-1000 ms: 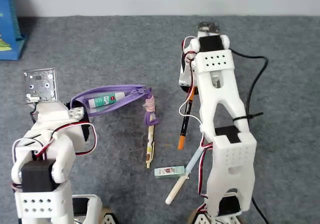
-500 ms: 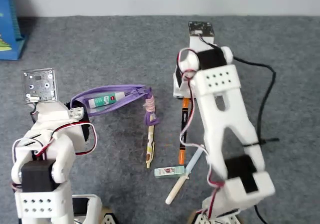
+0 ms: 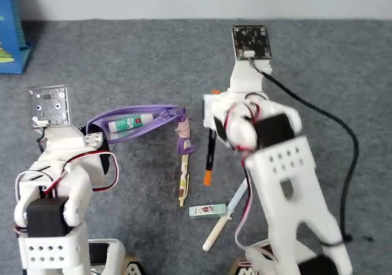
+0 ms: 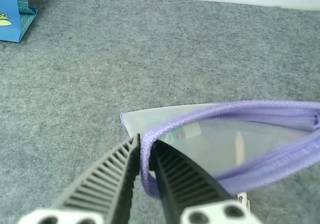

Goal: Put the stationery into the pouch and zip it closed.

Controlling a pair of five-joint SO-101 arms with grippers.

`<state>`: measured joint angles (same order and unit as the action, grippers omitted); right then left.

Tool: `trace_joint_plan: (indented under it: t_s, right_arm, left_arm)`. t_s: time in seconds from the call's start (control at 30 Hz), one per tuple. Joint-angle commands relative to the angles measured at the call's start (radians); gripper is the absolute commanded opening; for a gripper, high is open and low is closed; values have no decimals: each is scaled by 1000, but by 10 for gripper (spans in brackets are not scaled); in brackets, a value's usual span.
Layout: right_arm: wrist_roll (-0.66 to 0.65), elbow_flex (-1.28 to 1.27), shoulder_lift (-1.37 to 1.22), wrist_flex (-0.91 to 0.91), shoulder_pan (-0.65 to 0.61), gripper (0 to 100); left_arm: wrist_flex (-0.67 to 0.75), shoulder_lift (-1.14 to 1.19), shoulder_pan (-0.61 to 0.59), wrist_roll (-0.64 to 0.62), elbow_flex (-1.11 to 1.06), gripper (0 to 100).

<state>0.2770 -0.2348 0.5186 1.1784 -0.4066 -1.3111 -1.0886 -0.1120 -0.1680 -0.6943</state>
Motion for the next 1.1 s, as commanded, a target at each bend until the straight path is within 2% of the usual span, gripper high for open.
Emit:
trace_joint_plan:
  t_s: [0.0,0.23,0.33,0.5,0.73,1.07]
  right_arm:
    - [-11,-3,153,-64,-51,7]
    - [11,-3,386,-82,-162,7]
    - [60,-5,467,-130,-202,7]
    - [66,-35,541,-236,-245,7]
    - [127,-173,625,-483,-280,7]
    - [123,-508,631,-935,-274,7]
  left_arm:
    - [20,9,-8,-6,4,11]
    - [15,9,-8,-6,4,11]
    - [15,9,-8,-6,4,11]
    - [14,9,-8,-6,4,11]
    - [14,9,-8,-6,2,11]
    - [15,9,-8,-6,-13,11]
